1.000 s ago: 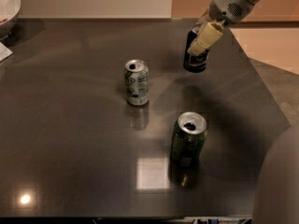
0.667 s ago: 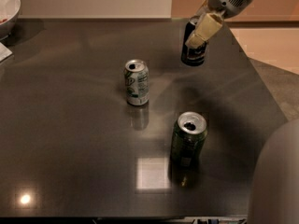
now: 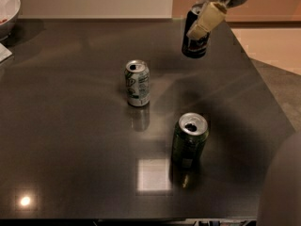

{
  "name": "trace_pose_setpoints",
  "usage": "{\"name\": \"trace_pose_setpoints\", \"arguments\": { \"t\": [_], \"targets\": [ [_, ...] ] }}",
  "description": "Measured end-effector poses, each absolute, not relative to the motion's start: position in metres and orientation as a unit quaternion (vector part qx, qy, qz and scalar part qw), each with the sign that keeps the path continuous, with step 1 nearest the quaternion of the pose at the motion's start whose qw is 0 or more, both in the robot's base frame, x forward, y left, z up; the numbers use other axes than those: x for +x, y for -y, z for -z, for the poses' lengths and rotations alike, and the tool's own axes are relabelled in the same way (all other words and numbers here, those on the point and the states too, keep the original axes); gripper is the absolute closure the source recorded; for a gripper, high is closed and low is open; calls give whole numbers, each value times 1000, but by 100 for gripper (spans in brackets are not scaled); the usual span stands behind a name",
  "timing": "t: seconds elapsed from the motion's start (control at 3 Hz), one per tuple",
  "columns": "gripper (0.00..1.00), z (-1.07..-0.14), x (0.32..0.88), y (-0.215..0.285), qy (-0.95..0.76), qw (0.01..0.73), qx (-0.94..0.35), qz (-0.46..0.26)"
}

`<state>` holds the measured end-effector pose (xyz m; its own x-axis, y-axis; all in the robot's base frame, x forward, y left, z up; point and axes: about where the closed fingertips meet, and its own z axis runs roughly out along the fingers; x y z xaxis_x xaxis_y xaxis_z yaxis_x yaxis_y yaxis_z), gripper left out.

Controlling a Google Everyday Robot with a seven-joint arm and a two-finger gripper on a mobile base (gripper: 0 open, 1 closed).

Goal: Pick pepsi can

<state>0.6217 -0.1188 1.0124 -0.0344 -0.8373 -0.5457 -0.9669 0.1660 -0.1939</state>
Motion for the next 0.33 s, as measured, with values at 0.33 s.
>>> {"name": "trace_pose_setpoints", "arguments": {
  "t": [0.33],
  "targets": [
    [100,-1012,626,116,-709,288,-634,-114]
  ]
}}
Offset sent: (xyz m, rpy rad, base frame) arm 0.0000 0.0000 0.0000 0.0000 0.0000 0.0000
